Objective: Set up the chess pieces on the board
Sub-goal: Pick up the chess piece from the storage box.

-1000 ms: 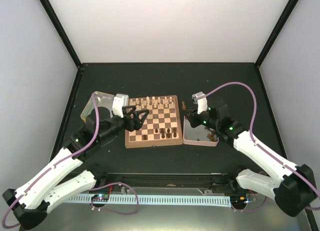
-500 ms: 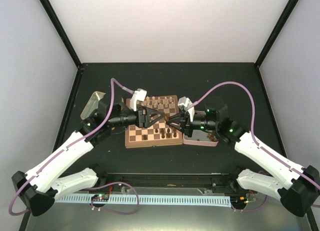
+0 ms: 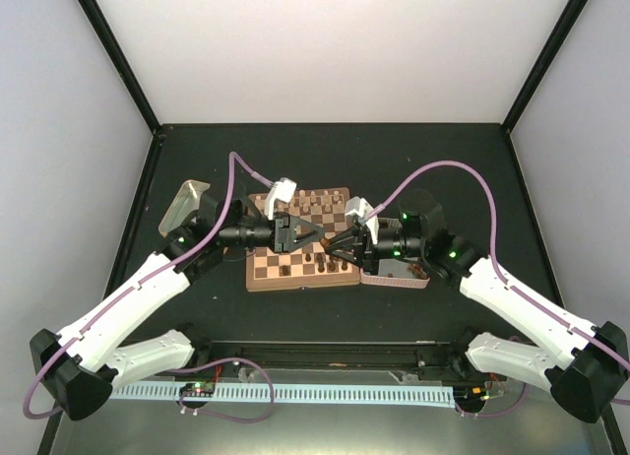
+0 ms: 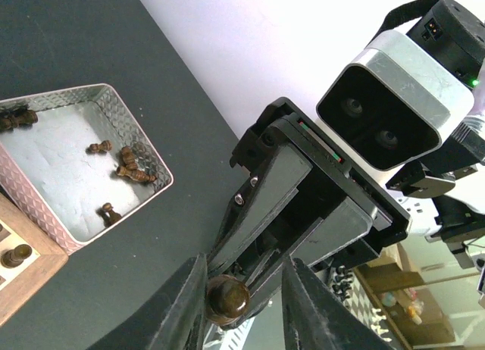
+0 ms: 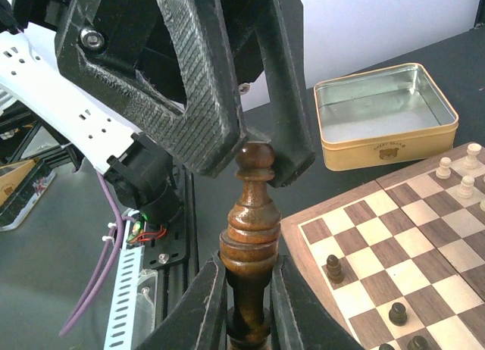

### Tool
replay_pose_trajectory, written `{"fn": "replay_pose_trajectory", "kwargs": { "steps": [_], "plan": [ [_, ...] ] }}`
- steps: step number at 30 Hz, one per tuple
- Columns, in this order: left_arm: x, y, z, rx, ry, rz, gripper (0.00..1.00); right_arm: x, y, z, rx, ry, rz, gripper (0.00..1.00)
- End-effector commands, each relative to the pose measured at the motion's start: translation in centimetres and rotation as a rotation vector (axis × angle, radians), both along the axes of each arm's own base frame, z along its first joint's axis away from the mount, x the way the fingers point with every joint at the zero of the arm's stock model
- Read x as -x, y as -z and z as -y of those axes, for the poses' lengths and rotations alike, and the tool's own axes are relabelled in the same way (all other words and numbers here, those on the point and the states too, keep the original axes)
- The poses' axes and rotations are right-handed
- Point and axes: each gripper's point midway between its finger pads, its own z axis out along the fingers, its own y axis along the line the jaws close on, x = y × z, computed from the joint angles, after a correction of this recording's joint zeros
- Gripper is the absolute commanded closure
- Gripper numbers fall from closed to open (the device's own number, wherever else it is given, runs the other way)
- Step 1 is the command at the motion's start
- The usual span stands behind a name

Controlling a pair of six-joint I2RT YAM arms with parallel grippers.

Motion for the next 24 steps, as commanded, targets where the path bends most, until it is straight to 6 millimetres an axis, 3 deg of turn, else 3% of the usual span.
{"fn": "replay_pose_trajectory", "kwargs": {
  "steps": [1,6,12,16,20,24],
  "plan": [
    [0.2,-1.4,0.2,0.021,0.037,0.031,0.72,0.2,-1.3,-0.3,-0.020,-0.026,0.034,0.86],
    [0.3,-0.8,0.4,0.007,0.058,0.028,0.79,0.1,-1.3,-0.4,-0.018,-0.024,0.034,0.87],
    [0.3,-0.7,0.4,0.001,0.068,0.048,0.95,-0.2,-1.2,-0.5,-0.012,-0.012,0.031,0.87],
    [-0.2,-0.2,0.0,-0.035,0.031,0.073,0.98,-0.7,-0.7,-0.3,0.002,0.021,0.031,0.87],
    [-2.7,1.6,-2.5,-0.185,-0.172,0.107,0.98,-2.1,0.9,0.3,0.052,0.115,0.023,0.87],
    [-5.8,4.4,-7.7,-0.394,-0.481,0.140,0.97,-3.8,2.8,1.1,0.106,0.235,0.000,0.86]
  ]
}}
